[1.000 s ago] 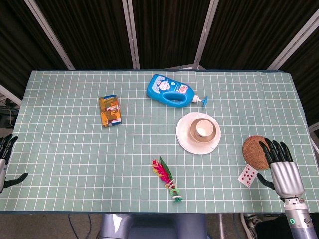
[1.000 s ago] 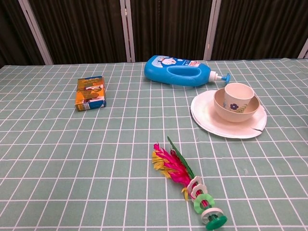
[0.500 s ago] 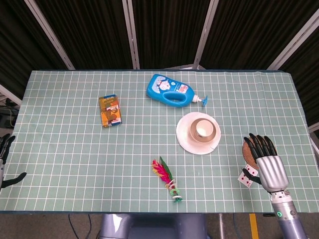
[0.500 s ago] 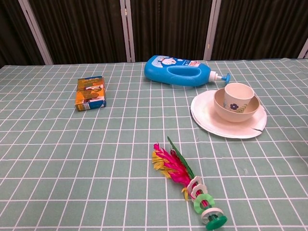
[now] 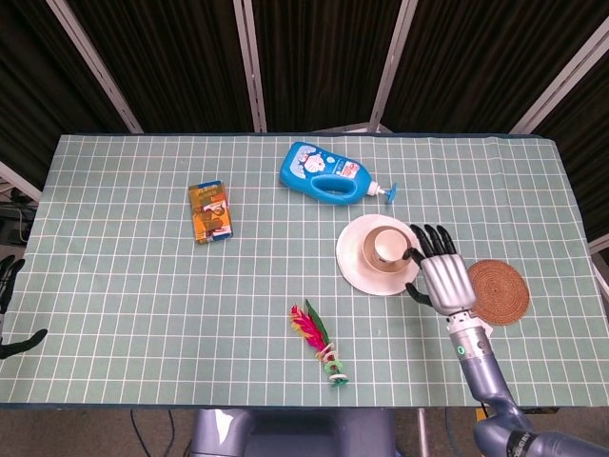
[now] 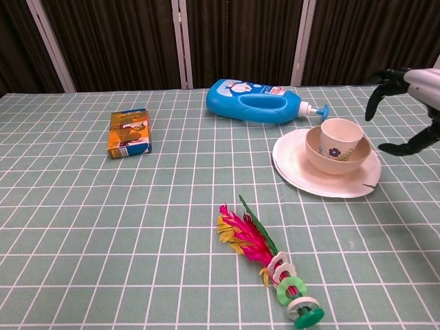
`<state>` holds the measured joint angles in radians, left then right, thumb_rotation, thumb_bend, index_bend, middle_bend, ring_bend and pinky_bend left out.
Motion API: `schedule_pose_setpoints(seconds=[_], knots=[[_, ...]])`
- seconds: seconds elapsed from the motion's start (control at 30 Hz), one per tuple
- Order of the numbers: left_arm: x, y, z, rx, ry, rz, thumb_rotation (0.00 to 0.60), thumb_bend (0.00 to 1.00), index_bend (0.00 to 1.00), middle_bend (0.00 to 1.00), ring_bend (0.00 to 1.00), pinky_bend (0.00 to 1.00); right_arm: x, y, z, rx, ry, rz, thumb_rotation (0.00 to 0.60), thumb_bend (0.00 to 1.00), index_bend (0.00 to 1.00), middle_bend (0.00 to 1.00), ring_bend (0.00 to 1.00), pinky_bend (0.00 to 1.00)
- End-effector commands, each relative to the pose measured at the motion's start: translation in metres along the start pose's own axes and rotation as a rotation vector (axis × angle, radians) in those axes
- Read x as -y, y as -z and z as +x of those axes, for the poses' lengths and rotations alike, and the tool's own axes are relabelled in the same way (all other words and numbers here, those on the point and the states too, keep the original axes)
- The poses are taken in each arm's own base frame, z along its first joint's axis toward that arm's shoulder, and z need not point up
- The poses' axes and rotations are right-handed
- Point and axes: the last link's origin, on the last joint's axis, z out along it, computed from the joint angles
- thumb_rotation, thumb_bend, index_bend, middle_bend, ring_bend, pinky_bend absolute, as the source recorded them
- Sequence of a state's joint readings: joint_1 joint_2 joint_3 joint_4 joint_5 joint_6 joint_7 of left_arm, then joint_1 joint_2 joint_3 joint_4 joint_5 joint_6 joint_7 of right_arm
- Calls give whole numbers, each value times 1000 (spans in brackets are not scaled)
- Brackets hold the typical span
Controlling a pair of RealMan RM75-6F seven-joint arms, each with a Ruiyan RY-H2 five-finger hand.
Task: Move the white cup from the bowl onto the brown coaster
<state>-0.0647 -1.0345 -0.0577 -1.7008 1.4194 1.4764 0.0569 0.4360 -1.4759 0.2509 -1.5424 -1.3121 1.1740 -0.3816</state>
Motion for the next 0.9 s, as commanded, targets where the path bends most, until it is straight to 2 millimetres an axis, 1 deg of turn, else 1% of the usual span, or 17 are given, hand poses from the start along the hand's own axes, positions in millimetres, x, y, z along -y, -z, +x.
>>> schedule_pose_setpoints(seconds=[0.03, 0.17, 0.27, 0.5, 0.6, 0.9], knots=[[0, 0, 0, 1, 1, 1, 600, 0, 0, 0, 0, 0, 5, -14, -6, 5, -6, -13, 600, 202, 444, 100, 0, 0], [2, -1, 0, 2, 8, 7, 600, 0, 0, 0, 0, 0, 11, -29, -11, 4, -26, -28, 600, 214, 464, 122, 0, 0], [3, -1, 1, 4, 11, 8, 600, 0, 0, 0, 0, 0, 11, -35, -16, 16, -17, -39, 600, 218, 476, 125, 0, 0], [4, -1, 1, 7, 13, 11, 600, 0, 0, 0, 0, 0, 12, -39, -25, 40, -12, -50, 600, 238, 497, 129, 0, 0], [4, -1, 1, 8, 16, 12, 600, 0, 0, 0, 0, 0, 9, -42, -32, 54, -21, -70, 600, 238, 497, 129, 0, 0], [5, -1, 1, 11, 17, 15, 600, 0, 0, 0, 0, 0, 1, -46, -46, 80, -15, -92, 600, 248, 519, 143, 0, 0]])
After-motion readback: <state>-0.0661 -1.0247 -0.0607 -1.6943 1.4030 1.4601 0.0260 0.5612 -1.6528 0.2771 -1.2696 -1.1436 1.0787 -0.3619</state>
